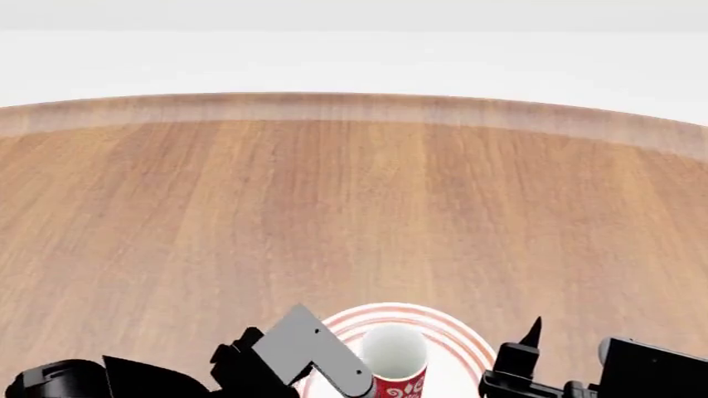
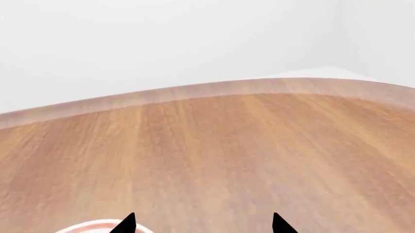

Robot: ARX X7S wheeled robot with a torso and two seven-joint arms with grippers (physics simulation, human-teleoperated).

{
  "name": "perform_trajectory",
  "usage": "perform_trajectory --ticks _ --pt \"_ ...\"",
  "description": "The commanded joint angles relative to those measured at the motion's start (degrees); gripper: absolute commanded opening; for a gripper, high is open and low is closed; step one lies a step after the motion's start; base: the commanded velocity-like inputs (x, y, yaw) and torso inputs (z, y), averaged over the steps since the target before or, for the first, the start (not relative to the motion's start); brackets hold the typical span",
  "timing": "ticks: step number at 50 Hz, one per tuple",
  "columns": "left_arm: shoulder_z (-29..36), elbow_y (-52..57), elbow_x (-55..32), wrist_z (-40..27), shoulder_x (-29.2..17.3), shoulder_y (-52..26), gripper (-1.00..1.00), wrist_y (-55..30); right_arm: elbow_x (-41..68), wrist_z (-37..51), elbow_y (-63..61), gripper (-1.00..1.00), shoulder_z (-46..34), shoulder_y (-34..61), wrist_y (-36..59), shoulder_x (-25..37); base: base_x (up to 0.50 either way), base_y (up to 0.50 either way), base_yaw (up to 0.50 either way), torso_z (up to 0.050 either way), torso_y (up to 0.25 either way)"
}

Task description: Pick up the red mug and put it on the plate

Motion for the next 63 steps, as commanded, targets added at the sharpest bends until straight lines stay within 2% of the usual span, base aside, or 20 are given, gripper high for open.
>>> perform_trajectory --ticks 1,3,4,6,7,9,16,19,26,27,39,63 --pt "-5.0 26.8 -7.5 0.0 -17.3 -2.4 1.00 0.0 -0.1 0.3 0.3 1.00 -0.6 0.5 0.2 0.0 0.00 0.00 0.00 0.000 0.000" --pt "-6.0 29.1 -6.3 0.6 -19.1 -2.4 1.00 1.7 -0.1 0.5 -0.2 1.00 -0.9 0.5 0.5 0.1 0.00 0.00 0.00 0.000 0.000" --pt "-7.5 29.3 -5.3 -1.4 -20.1 -1.6 1.00 4.3 -0.4 0.6 -0.6 1.00 -1.3 0.8 0.8 0.2 0.00 0.00 0.00 0.000 0.000" --pt "-10.1 26.5 1.4 -12.5 -19.1 1.6 1.00 11.2 -2.4 -0.4 -2.6 1.00 -3.5 0.6 -1.9 0.7 0.00 0.00 0.00 0.000 0.000" --pt "-10.8 25.5 9.7 -20.1 -18.2 4.4 1.00 16.3 -4.0 -0.7 -3.9 1.00 -5.1 0.5 -3.3 1.0 0.00 0.00 0.00 0.000 0.000" --pt "-12.3 24.4 14.1 -23.4 -17.3 8.4 1.00 22.6 -7.5 -0.7 -6.4 1.00 -7.7 0.0 -6.5 1.5 0.00 0.00 0.00 0.000 0.000" --pt "-12.8 27.4 17.2 -22.5 -18.3 12.3 1.00 28.4 -11.6 0.2 -9.8 1.00 -10.9 -0.4 -8.6 2.2 0.00 0.00 0.00 0.000 0.000" --pt "-13.6 26.0 22.7 -26.5 -17.4 14.3 1.00 31.8 -14.9 1.2 -9.7 1.00 -12.9 -0.3 -10.7 2.2 0.00 0.00 0.00 0.000 0.000" --pt "-15.0 25.0 27.6 -30.7 -16.9 16.3 1.00 35.5 -18.8 3.0 -10.9 1.00 -14.7 -0.5 -12.9 2.6 0.00 0.00 0.00 0.000 0.000" --pt "-15.3 24.6 30.8 -32.9 -16.7 16.8 1.00 36.6 -18.8 3.0 -11.1 1.00 -14.8 -0.5 -13.0 2.6 0.00 0.00 0.00 0.000 0.000" --pt "-16.8 23.2 32.4 -34.0 -16.6 17.8 1.00 39.3 -21.2 4.2 -12.7 1.00 -15.6 -1.1 -15.7 3.3 0.00 0.00 0.00 0.000 0.000" --pt "-16.8 22.8 32.8 -33.6 -16.4 17.8 1.00 38.8 -21.3 4.7 -12.7 1.00 -16.3 -0.6 -14.9 3.4 0.00 0.00 0.00 0.000 0.000"
